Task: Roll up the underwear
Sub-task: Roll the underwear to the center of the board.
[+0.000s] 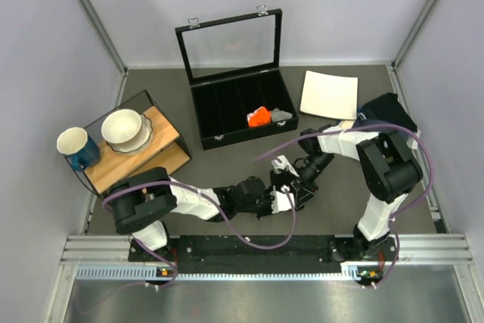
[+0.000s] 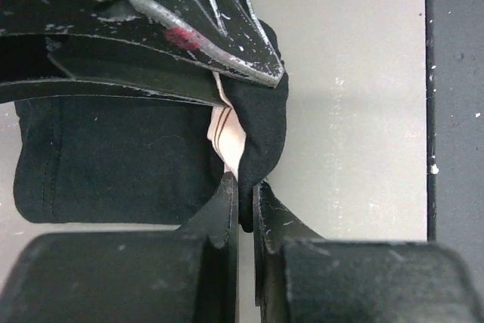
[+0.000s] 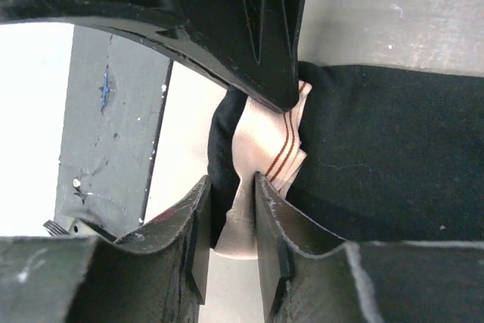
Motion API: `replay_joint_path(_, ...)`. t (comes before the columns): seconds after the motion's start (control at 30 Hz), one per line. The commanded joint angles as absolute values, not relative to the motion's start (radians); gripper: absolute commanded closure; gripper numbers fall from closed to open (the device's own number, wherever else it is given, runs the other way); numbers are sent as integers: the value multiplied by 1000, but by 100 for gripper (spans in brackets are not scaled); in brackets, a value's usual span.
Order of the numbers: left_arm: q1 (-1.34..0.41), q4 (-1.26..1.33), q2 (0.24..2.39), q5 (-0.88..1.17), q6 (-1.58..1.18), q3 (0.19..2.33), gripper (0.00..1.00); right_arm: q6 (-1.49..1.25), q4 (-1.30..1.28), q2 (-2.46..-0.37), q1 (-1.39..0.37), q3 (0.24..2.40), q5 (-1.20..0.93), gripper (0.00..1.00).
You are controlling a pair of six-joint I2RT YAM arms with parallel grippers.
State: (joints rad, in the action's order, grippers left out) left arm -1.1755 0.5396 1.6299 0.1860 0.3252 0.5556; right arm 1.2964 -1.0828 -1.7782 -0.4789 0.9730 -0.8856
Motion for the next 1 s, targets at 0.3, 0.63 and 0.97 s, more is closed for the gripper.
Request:
replay_joint_path(0.3, -1029, 307, 1712, 503, 80, 686, 100, 1213, -1031, -1454, -240, 1011, -847, 56)
replay_joint_path(0.63, -847, 123, 1931, 741, -201, 883, 100, 1462, -985, -1011, -242, 698, -894, 43)
replay_joint_path(0.97, -744, 152, 2008, 762, -400, 899, 100, 1471, -795, -931, -469, 592, -755, 36)
